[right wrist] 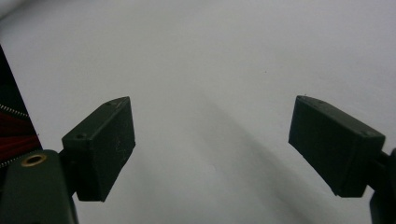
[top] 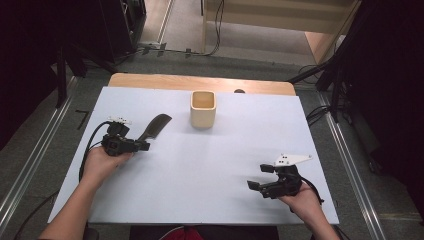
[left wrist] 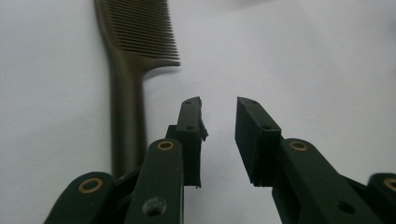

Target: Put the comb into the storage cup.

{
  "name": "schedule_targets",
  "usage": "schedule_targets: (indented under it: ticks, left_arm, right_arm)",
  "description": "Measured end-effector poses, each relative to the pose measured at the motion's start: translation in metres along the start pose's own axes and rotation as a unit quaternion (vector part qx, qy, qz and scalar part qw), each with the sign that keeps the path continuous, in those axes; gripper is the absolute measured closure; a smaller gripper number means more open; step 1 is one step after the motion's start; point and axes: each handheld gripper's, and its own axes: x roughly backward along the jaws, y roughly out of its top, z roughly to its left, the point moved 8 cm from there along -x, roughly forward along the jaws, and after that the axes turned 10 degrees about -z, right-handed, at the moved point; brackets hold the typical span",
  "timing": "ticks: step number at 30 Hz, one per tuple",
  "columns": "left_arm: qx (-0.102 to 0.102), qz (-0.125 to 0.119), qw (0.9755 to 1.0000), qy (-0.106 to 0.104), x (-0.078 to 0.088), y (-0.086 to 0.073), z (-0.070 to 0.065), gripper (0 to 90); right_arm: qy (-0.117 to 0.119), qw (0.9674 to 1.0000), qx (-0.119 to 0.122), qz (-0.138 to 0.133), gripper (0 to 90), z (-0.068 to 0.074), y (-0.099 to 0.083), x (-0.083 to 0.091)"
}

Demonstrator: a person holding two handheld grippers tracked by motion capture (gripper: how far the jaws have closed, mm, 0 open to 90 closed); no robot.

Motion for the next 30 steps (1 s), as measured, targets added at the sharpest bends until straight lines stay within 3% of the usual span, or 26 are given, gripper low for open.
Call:
schedule_targets:
  ticks: [3,11,16,20,30]
  left_arm:
    - [-0.013,-0.019,0.9997,-0.010,0.007,0.002,-0.011,67.1]
    - [0.001,-0.034,0.9986,-0.040,0.015,-0.003,-0.027,49.5]
    - [-0.022,-0.053,0.9974,-0.043,0.020,-0.008,-0.036,38.0]
    - [-0.041,-0.053,0.9964,-0.051,0.022,-0.016,-0.044,34.8]
    - [-0.062,-0.061,0.9941,-0.065,0.027,-0.031,-0.064,30.6]
  right_arm:
    - [0.002,1.0000,-0.001,0.000,12.9,0.000,0.000,0.000]
    - [0.001,1.0000,-0.001,0.001,12.9,0.000,0.000,0.000]
    - [0.001,1.0000,-0.002,0.000,12.9,-0.001,0.000,0.000]
    - [0.003,1.0000,-0.005,0.000,12.9,0.000,0.000,0.000]
    - [0.005,1.0000,-0.006,0.002,12.9,0.001,-0.001,-0.001]
